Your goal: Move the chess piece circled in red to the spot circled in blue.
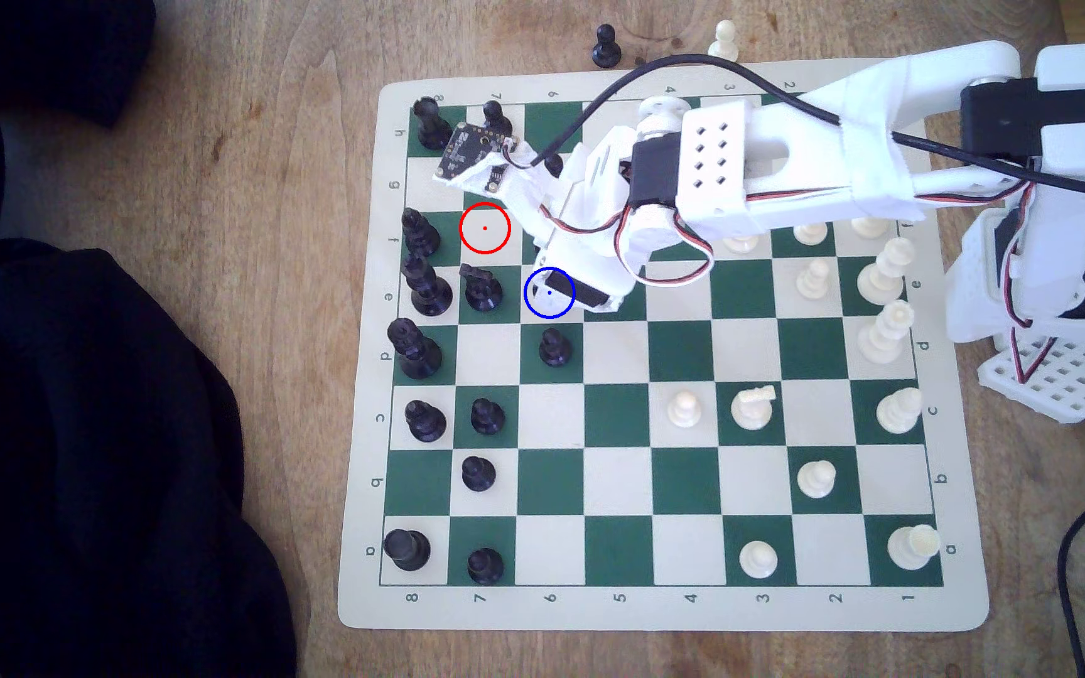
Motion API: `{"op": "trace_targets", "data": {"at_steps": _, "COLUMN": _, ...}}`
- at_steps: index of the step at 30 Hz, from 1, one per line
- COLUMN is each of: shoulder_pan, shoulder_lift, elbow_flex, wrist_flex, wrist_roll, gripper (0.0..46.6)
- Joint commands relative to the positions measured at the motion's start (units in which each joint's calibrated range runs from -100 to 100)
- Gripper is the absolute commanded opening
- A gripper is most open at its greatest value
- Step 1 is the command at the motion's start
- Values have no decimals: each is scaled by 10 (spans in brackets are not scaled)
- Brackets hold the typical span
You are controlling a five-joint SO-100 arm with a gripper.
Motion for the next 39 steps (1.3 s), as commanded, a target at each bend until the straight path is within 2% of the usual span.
{"op": "trace_targets", "data": {"at_steps": 1, "shoulder_pan": 2, "shoulder_lift": -19, "elbow_flex": -47, "wrist_flex": 5, "wrist_roll": 3, "gripper": 112}}
{"op": "trace_targets", "data": {"at_steps": 9, "shoulder_pan": 5, "shoulder_lift": -69, "elbow_flex": -47, "wrist_flex": 35, "wrist_roll": 2, "gripper": 126}}
{"op": "trace_targets", "data": {"at_steps": 17, "shoulder_pan": 9, "shoulder_lift": -175, "elbow_flex": -13, "wrist_flex": 88, "wrist_roll": 2, "gripper": 135}}
{"op": "trace_targets", "data": {"at_steps": 19, "shoulder_pan": 4, "shoulder_lift": -216, "elbow_flex": 29, "wrist_flex": 88, "wrist_roll": 4, "gripper": 139}}
{"op": "trace_targets", "data": {"at_steps": 22, "shoulder_pan": -12, "shoulder_lift": -353, "elbow_flex": 177, "wrist_flex": 89, "wrist_roll": 14, "gripper": 140}}
{"op": "trace_targets", "data": {"at_steps": 25, "shoulder_pan": -18, "shoulder_lift": -459, "elbow_flex": 277, "wrist_flex": 105, "wrist_roll": 23, "gripper": 141}}
{"op": "trace_targets", "data": {"at_steps": 30, "shoulder_pan": -19, "shoulder_lift": -632, "elbow_flex": 421, "wrist_flex": 136, "wrist_roll": 45, "gripper": 150}}
{"op": "trace_targets", "data": {"at_steps": 33, "shoulder_pan": -41, "shoulder_lift": -743, "elbow_flex": 481, "wrist_flex": 168, "wrist_roll": 51, "gripper": 153}}
{"op": "trace_targets", "data": {"at_steps": 36, "shoulder_pan": -59, "shoulder_lift": -819, "elbow_flex": 521, "wrist_flex": 166, "wrist_roll": 55, "gripper": 133}}
{"op": "trace_targets", "data": {"at_steps": 39, "shoulder_pan": -63, "shoulder_lift": -882, "elbow_flex": 572, "wrist_flex": 110, "wrist_roll": 71, "gripper": 85}}
